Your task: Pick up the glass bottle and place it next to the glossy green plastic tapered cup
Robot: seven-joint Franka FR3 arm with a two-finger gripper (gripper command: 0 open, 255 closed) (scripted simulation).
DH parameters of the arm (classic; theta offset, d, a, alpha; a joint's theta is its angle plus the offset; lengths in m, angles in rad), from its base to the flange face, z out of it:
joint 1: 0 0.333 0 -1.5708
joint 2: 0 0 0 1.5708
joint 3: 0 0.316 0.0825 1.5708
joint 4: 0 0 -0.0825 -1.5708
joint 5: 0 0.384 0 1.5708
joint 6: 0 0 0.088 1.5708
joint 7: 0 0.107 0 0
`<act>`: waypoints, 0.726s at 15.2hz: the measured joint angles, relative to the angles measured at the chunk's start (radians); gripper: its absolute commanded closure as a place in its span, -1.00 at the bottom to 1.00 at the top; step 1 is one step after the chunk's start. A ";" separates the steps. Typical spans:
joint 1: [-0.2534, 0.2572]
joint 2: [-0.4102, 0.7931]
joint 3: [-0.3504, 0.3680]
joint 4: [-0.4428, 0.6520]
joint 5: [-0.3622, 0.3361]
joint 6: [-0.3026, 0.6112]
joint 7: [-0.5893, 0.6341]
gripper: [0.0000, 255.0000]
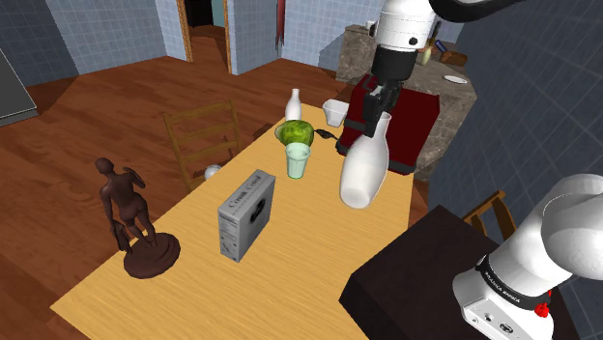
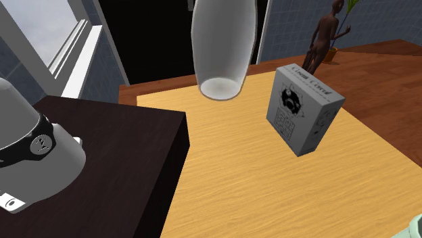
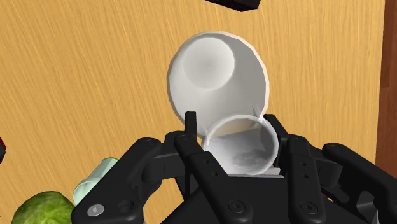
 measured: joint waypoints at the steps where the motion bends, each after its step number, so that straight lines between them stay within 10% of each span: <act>1: -0.010 0.017 -0.014 0.018 -0.010 -0.003 -0.019 1.00; 11: -0.098 0.268 -0.116 0.245 -0.090 0.014 -0.174 1.00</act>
